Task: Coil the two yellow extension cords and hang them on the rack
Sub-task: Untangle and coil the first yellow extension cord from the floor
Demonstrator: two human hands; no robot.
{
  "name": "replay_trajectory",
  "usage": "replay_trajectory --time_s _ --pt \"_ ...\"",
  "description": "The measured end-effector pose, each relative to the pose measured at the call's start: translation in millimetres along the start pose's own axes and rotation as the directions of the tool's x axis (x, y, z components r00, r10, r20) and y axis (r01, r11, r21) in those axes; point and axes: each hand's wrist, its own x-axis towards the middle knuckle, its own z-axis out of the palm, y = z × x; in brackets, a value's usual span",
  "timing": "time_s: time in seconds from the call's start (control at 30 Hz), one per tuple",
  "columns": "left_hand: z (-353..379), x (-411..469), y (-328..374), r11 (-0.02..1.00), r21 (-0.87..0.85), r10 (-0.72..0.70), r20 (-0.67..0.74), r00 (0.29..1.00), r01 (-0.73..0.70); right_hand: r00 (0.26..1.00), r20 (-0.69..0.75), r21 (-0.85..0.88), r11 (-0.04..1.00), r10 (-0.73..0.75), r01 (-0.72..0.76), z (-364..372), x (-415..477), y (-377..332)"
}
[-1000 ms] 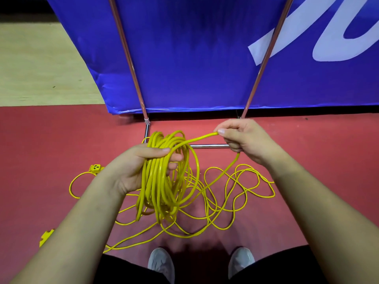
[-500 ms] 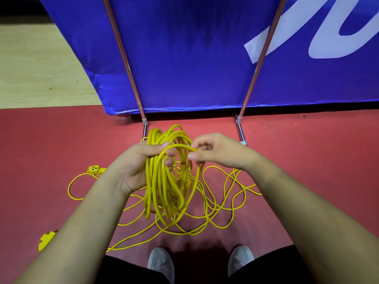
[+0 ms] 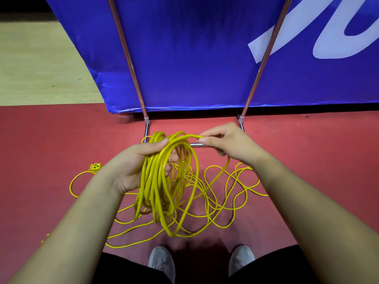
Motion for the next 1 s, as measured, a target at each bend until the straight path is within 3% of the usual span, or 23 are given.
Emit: replay_trajectory --time_s 0.2,0.43,0.5,0.6,0.7,0.87,1.0 --pt "5 -2 -3 0.997 -0.026 0.07 0.137 0.988 -0.067 0.988 0.083 -0.057 0.99 -0.128 0.133 6 -2 -20" --pt "11 -11 12 0.967 -0.121 0.241 0.154 0.958 -0.224 0.938 0.313 -0.248 0.966 0.148 -0.069 4 -2 61" --pt "14 -15 19 0.963 -0.124 0.255 0.133 0.958 -0.239 0.968 0.197 -0.189 0.975 0.153 -0.116 6 -3 69" --pt "20 -19 27 0.969 -0.085 0.239 0.089 0.967 -0.231 0.976 -0.149 0.148 0.98 0.157 -0.135 -5 0 43" --pt "26 -27 36 0.977 -0.052 0.212 0.071 0.975 -0.208 0.926 -0.373 0.111 0.994 0.053 -0.012 -29 8 2" --pt "46 -42 48 0.976 -0.078 0.212 0.124 0.969 -0.203 0.874 -0.483 0.157 0.977 -0.049 0.142 -55 6 -63" --pt "59 -51 51 0.973 -0.093 0.222 0.143 0.964 -0.21 0.866 -0.474 -0.052 0.986 -0.162 0.155 -61 -10 -88"
